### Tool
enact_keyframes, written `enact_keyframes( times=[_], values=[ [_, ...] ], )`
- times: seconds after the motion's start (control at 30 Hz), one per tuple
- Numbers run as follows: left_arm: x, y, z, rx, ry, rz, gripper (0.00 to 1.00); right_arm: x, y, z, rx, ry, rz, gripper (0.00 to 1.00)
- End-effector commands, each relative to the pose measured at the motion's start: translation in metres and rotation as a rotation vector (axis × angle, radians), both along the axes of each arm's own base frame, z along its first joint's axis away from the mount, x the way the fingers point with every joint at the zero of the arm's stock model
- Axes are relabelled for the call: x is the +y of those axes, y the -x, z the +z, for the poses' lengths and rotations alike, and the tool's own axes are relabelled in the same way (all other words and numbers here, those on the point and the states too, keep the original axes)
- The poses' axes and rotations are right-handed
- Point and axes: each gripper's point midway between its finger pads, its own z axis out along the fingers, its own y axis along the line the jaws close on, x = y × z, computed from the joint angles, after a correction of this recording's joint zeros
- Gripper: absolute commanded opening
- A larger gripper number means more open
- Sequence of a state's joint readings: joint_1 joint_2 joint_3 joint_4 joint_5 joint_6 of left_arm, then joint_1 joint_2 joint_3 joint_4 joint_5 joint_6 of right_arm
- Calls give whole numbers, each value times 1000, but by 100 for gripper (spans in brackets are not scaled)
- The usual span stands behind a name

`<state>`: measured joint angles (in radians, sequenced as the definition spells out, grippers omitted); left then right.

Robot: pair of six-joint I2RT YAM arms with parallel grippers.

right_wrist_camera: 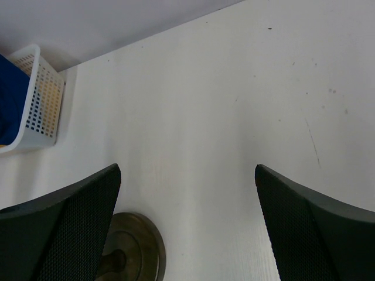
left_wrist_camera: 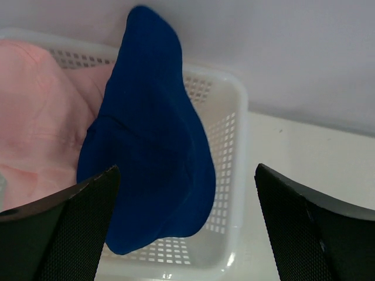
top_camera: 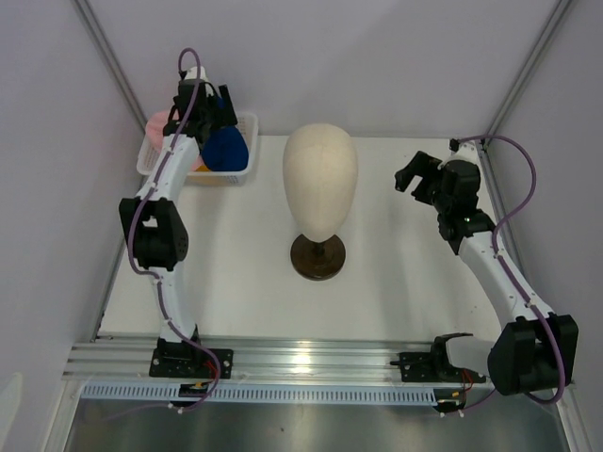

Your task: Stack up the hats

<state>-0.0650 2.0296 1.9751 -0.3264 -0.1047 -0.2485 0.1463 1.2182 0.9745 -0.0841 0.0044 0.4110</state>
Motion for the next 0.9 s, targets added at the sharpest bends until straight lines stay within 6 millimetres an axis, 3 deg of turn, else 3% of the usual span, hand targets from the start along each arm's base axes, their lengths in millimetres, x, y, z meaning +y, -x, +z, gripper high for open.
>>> enact_keyframes(
  times=[0.0,0.27,0.4,0.43,0.47,0.5,0.7,0.8,0.87],
  values=[
    [15,-7,1,22,-115,15,99,-11,-10,14,-57,50,-44,99],
    [39,-22,-48,98,-191,130,96,-11,-21,21,-77,57,-46,100],
    [36,-23,-56,110,-189,114,77,-9,-22,25,-84,49,-40,100],
    [35,-23,-54,104,-185,106,60,-9,-22,25,-86,47,-41,99],
    [33,-27,-39,69,-178,103,53,-9,-21,27,-90,42,-41,99],
    [32,-24,-47,85,-175,91,46,-8,-21,28,-94,35,-38,100],
    [29,-21,-24,41,-172,75,1,-5,-16,40,-123,19,-22,99],
    [27,-12,-1,18,-159,67,1,-4,-9,52,-152,9,-12,100],
    [20,0,26,-15,-132,36,1,-3,-5,59,-170,4,-3,100]
  ],
)
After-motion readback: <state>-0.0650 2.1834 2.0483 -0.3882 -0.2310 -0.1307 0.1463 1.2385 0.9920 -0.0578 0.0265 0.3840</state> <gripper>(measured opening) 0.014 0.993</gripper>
